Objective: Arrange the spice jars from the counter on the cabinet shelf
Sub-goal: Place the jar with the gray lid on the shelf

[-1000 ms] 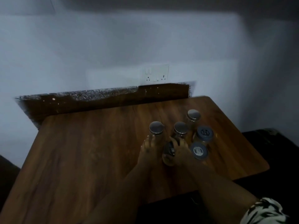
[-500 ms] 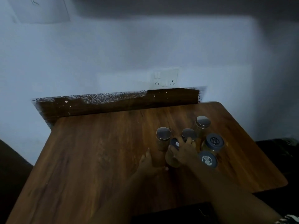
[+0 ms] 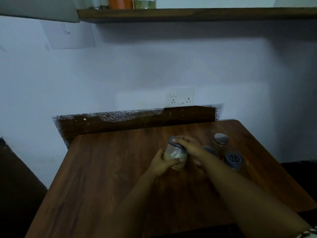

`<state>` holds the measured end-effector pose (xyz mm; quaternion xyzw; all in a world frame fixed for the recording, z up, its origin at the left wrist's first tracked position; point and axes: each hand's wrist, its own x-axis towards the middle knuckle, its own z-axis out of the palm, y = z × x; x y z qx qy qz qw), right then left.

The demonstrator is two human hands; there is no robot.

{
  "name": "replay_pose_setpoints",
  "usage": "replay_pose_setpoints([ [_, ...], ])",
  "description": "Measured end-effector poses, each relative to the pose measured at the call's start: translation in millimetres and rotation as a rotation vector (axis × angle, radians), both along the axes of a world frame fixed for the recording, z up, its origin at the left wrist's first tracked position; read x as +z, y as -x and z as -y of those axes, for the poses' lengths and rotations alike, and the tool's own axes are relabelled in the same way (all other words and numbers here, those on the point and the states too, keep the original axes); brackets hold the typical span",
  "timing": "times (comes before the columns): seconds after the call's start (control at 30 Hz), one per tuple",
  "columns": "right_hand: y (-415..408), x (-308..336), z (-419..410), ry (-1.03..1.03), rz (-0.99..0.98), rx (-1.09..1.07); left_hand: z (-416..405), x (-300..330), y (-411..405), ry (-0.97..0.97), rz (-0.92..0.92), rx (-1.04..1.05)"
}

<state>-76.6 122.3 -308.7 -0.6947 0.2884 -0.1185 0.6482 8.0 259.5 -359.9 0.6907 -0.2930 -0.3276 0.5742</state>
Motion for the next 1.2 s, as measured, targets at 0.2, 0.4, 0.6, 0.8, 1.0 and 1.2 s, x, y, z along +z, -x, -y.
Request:
replay_pose_setpoints([
  [0.2,-8,-2,-25,0.036,-0.027,-0.074,-15,8,19,-0.068,0.524,0.100],
  [0.4,1,21,-32,-0.072,0.001,0.024,-40,24,-1,-0.013,-0.105,-0.107],
  [0.6,-10,25,-44,0.024,-0.078,-0.049,-44,35,8,-0.095,0.462,0.027],
  [0.8,-6,39,-44,-0.318,0.032,-0.002,-57,42,0,0.141,-0.122,0.052],
  [1.0,-5,39,-50,-0.445,0.112,0.043,-62,38,9,0.267,-0.322,-0.002],
  [1.2,-3,45,-53,-0.641,0.265,0.063,-63,53,7,0.332,-0.403,-0.084],
])
